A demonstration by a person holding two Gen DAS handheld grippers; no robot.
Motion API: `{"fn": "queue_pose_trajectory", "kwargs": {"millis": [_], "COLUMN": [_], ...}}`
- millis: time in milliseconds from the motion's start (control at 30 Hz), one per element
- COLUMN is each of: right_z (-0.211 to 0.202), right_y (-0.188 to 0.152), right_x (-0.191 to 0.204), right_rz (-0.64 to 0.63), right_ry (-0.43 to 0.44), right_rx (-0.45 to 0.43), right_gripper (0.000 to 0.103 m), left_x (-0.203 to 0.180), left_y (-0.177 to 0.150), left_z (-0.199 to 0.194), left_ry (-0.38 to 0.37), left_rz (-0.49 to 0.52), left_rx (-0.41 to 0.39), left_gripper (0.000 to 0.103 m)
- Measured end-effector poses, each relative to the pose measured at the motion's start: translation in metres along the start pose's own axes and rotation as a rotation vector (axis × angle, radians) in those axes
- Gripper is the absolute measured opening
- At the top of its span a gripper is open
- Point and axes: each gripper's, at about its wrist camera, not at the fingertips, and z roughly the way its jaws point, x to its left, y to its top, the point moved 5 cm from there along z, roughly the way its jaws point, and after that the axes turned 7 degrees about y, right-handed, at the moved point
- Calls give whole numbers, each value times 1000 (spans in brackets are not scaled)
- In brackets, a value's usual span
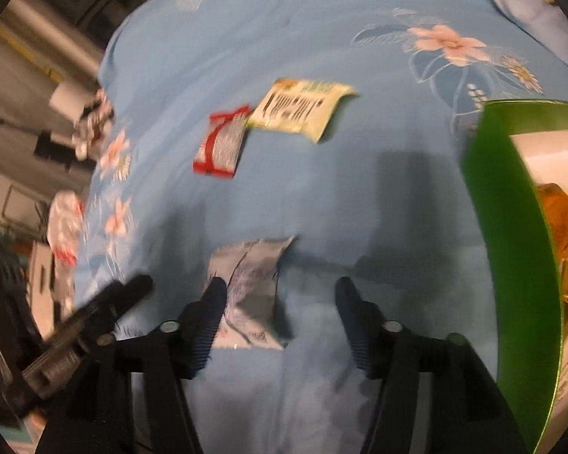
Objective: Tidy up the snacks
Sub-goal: 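Close the right gripper on the white blue-printed packet and lift it, then carry the white packet over the green box and lower it inside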
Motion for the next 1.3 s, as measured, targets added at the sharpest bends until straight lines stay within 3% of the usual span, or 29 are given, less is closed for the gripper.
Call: {"fn": "queue_pose_trajectory", "kwargs": {"millis": [367,500,667,733,833,1000,1100,1300], "right_z": [17,22,29,33,34,15,-15,-68], "right_y": [-8,-11,-13,-15,-16,-13,-4,9], "right_x": [-2,-3,-6,-6,-1,5,14,7], "right_rz": [74,88,103,103,73,13,-34,-65], "right_ry": [173,165,179,184,180,124,132,110], "right_rx": [70,87,110,126,128,58,-51,-210], "right_gripper": [61,61,62,61,54,52,52,52], "left_x": [-47,-55,-64,-67,-72,-84,-101,-144], "left_y": [-25,-31,-35,-35,-36,-28,-17,-6], "left_z": [17,26,32,32,31,17,-7,-35], "left_ry": [-109,-116,-135,-136,-154,-205,-214,-268], "left_rz": [101,118,141,149,158,155,195,296], "left_rx": [81,112,121,107,100,60,-44,-140], "left_gripper": [92,76,73,60,56,51,50,50]}}
